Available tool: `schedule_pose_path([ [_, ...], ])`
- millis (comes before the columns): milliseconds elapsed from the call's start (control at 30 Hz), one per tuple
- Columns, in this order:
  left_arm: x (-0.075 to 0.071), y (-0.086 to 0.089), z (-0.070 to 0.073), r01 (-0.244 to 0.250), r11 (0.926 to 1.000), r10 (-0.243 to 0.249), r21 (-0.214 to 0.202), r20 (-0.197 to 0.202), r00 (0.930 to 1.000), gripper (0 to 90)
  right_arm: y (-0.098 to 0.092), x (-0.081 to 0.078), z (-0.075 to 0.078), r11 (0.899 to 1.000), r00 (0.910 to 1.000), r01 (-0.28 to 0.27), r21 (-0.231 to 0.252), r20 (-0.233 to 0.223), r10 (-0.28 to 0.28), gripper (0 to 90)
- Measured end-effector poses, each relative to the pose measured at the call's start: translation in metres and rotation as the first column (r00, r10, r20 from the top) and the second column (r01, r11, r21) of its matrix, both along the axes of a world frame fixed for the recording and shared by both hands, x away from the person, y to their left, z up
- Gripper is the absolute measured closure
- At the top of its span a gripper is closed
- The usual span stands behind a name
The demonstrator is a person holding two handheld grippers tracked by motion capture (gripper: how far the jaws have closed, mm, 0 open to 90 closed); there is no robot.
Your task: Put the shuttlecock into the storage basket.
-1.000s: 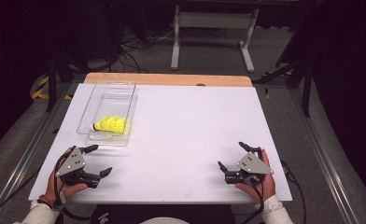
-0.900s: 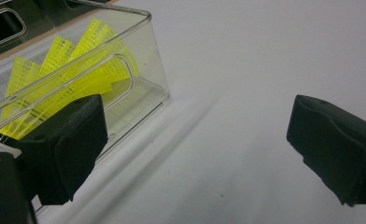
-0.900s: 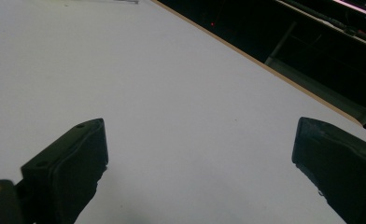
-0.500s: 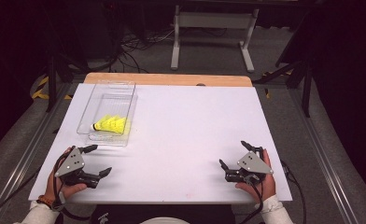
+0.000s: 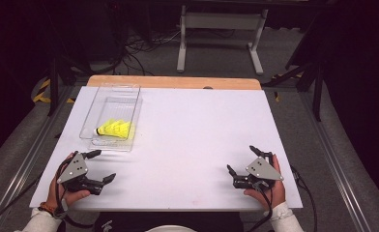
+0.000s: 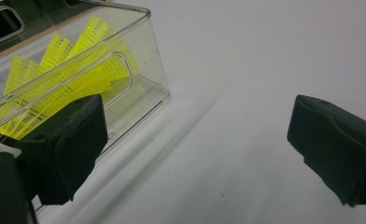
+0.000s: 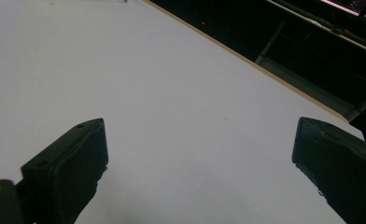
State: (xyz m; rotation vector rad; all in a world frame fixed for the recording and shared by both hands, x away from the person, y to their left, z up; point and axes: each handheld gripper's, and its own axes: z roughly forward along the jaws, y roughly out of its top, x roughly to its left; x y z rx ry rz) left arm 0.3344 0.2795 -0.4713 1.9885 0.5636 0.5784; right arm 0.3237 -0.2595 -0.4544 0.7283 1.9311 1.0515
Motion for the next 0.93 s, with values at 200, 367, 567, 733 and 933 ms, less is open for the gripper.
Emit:
schedule_pose_path([
  [200,0.0004,0.0003,-0.0001,-0.001,1.0000,0.001,0.002,-0.001,1.0000,5.9,-0.0003,0.0000,0.0002,1.000,1.0000,0.001,0.007,0.002,-0.001,4.5],
  [367,0.0009,0.0011,0.0000,-0.004,1.0000,0.004,0.004,-0.003,1.0000,5.9,-0.0008,0.0001,-0.0003,1.000,1.0000,-0.005,0.007,-0.001,0.005,4.5],
  [567,0.0015,0.0011,-0.0003,-0.004,1.0000,0.004,0.006,-0.004,1.0000,6.0,-0.0015,0.0003,-0.0006,1.000,1.0000,-0.009,0.006,-0.002,0.009,4.4],
  [733,0.0017,0.0009,-0.0005,-0.003,1.0000,0.003,0.003,-0.004,1.0000,6.0,-0.0020,0.0008,-0.0009,1.000,1.0000,-0.007,0.006,-0.004,0.007,4.5],
  [933,0.0041,-0.0001,-0.0004,-0.008,1.0000,0.008,0.000,-0.008,0.9999,6.0,-0.0025,0.0013,-0.0015,1.000,0.9999,-0.002,0.008,-0.010,0.002,4.5],
])
